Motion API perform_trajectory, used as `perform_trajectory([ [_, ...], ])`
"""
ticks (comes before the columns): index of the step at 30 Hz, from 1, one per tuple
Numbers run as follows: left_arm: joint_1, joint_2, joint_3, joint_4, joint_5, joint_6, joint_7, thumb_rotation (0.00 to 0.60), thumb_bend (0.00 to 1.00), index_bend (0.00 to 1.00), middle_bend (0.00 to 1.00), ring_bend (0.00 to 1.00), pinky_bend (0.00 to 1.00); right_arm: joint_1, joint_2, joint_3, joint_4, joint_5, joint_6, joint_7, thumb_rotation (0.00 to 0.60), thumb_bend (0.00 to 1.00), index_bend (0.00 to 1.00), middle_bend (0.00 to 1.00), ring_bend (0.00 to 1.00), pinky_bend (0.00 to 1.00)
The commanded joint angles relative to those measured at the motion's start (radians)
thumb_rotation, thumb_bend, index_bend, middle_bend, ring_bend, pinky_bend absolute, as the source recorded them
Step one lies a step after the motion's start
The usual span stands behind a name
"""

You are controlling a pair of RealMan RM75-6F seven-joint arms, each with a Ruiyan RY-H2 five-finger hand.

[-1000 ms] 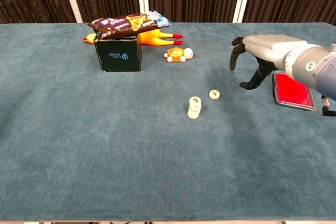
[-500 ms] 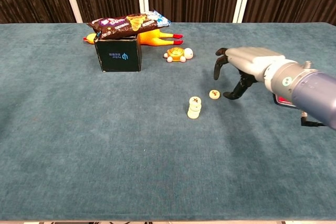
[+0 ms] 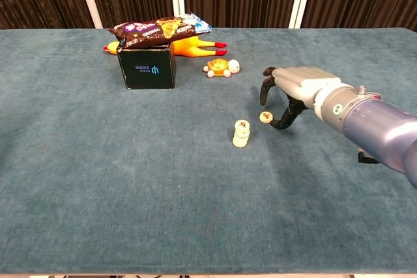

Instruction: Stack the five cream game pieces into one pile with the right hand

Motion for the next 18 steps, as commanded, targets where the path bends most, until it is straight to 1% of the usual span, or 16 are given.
perform_trajectory([
  [1, 0.000, 0.000, -0.001, 0.001, -0.001, 0.000, 0.000, 0.600, 0.16, 0.15, 0.00, 0.00, 0.07, 0.002, -0.008, 0.005, 0.012, -0.001, -0.003, 0.000, 0.600, 0.38, 0.41, 0.00, 0.00, 0.00],
  [8, -0.001, -0.001, 0.000, 0.001, 0.000, -0.001, 0.003, 0.600, 0.16, 0.15, 0.00, 0.00, 0.07, 0.006, -0.016, 0.013, 0.015, -0.003, -0.008, -0.002, 0.600, 0.38, 0.45, 0.00, 0.00, 0.00],
  [18, -0.001, 0.000, -0.001, 0.003, -0.002, -0.003, 0.001, 0.600, 0.16, 0.15, 0.00, 0.00, 0.07, 0.013, -0.041, 0.025, 0.055, 0.008, -0.016, -0.009, 0.600, 0.38, 0.46, 0.00, 0.00, 0.00],
])
